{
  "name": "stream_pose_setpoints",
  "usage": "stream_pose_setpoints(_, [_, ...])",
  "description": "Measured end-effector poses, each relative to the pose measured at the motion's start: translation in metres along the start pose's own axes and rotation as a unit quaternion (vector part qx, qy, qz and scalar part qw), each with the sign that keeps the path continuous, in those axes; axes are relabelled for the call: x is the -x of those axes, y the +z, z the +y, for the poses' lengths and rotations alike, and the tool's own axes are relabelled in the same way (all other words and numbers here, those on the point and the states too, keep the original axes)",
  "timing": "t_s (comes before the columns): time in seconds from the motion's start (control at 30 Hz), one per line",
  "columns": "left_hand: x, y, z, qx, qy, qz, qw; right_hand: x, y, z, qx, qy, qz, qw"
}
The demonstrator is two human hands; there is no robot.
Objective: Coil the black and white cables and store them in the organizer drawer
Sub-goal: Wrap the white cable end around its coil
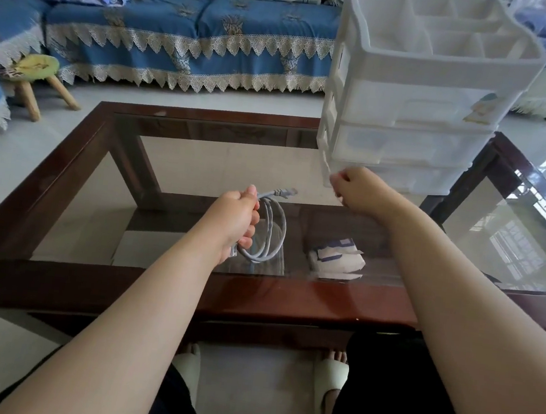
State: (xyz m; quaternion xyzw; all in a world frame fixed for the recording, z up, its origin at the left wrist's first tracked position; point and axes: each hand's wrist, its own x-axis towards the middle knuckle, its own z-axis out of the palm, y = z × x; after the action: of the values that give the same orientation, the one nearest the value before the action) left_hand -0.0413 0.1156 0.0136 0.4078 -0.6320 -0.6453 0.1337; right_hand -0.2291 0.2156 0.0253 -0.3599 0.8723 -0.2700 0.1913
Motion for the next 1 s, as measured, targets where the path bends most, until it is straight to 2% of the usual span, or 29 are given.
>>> stream_pose_setpoints(0.07, [0.003, 0.003, 0.001, -0.005, -0.001, -0.002, 1.0, 0.029, -0.003, -0.032, -0.078, -0.053, -0.018, 0.995])
stream_pose_setpoints(0.1, [0.005, 0.005, 0.001, -0.007, -0.003, -0.007, 1.0, 0.041, 0.0, -0.044, -0.074, -0.075, -0.027, 0.994])
stream_pose_setpoints(0.2, [0.012, 0.008, 0.002, 0.017, -0.008, -0.041, 0.999, 0.062, 0.024, -0.063, 0.007, -0.117, -0.025, 0.993])
stream_pose_setpoints(0.3, [0.017, 0.007, 0.003, 0.068, -0.018, -0.093, 0.993, 0.069, 0.042, -0.067, 0.067, -0.124, -0.01, 0.99])
stream_pose_setpoints(0.4, [0.019, 0.001, 0.002, 0.073, -0.026, -0.118, 0.99, 0.073, 0.049, -0.066, 0.092, -0.123, 0.006, 0.988])
stream_pose_setpoints(0.5, [0.021, -0.002, 0.001, 0.046, -0.014, -0.132, 0.99, 0.073, 0.05, -0.067, 0.073, -0.124, 0.012, 0.989])
stream_pose_setpoints(0.7, [0.019, -0.007, -0.003, 0.025, 0.008, -0.111, 0.994, 0.07, 0.048, -0.067, -0.052, -0.114, -0.01, 0.992])
stream_pose_setpoints(0.8, [0.019, -0.014, -0.003, 0.0, 0.007, -0.122, 0.992, 0.067, 0.05, -0.064, -0.012, -0.134, -0.018, 0.991])
stream_pose_setpoints(0.9, [0.021, -0.02, -0.004, -0.058, 0.015, -0.154, 0.986, 0.065, 0.049, -0.06, 0.072, -0.176, 0.028, 0.981])
stream_pose_setpoints(0.93, [0.022, -0.022, -0.004, -0.077, 0.019, -0.161, 0.984, 0.064, 0.048, -0.058, 0.082, -0.192, 0.02, 0.978])
stream_pose_setpoints(1.0, [0.022, -0.027, -0.004, -0.109, 0.034, -0.163, 0.98, 0.063, 0.046, -0.055, 0.057, -0.187, -0.061, 0.979])
